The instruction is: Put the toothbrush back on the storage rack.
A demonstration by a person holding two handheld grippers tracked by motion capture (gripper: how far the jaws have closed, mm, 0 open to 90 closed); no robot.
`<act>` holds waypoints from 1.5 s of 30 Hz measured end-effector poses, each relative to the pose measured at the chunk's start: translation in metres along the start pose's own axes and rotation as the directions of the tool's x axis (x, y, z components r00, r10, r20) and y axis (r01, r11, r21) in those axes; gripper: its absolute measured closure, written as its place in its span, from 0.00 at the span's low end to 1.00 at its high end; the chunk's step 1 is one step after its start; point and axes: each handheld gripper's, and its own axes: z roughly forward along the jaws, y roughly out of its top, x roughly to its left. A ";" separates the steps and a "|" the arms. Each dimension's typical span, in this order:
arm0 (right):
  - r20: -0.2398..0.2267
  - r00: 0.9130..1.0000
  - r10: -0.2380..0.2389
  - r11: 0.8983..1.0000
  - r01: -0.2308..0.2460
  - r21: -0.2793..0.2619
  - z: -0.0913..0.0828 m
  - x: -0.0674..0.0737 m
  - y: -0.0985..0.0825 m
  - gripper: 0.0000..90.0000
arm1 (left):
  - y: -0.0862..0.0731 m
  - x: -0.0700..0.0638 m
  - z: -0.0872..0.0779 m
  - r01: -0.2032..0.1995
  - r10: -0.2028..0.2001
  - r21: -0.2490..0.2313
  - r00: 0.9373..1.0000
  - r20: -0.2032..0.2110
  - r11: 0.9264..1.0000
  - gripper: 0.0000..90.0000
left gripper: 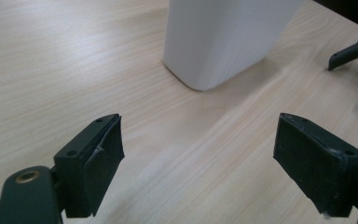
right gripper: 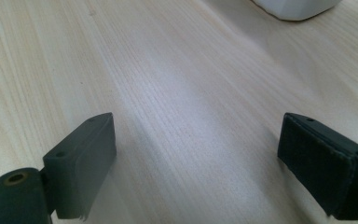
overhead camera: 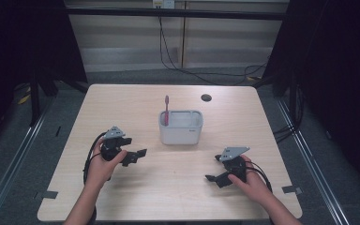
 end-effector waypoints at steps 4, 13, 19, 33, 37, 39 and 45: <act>0.000 1.000 -0.001 1.000 0.001 0.000 0.000 0.000 0.000 0.12 | -0.005 0.002 -0.001 -0.004 0.004 0.015 1.000 -0.004 1.000 0.17; 0.000 1.000 0.001 1.000 -0.001 0.000 0.000 0.000 0.000 0.12 | -0.013 0.005 -0.006 -0.010 0.010 0.034 1.000 -0.008 0.999 0.17; 0.000 1.000 0.001 1.000 -0.001 0.000 0.000 0.000 0.000 0.12 | -0.019 0.007 -0.008 -0.006 0.007 0.041 1.000 -0.009 0.999 0.17; 0.001 1.000 0.001 1.000 -0.001 0.000 0.000 0.000 0.000 0.12 | -0.031 0.014 -0.016 -0.025 0.027 0.067 0.999 -0.025 0.997 0.17; 0.001 1.000 0.001 1.000 -0.001 0.000 0.000 0.000 0.000 0.12 | -0.035 0.016 -0.018 -0.030 0.032 0.075 0.999 -0.033 0.997 0.17; 0.001 1.000 0.002 1.000 -0.002 0.000 0.000 0.000 0.000 0.12 | -0.036 0.018 -0.019 -0.036 0.039 0.078 0.998 -0.039 0.996 0.17; 0.002 1.000 0.002 1.000 -0.002 0.000 0.000 0.000 0.000 0.12 | -0.040 0.021 -0.021 -0.042 0.047 0.092 0.998 -0.050 0.995 0.17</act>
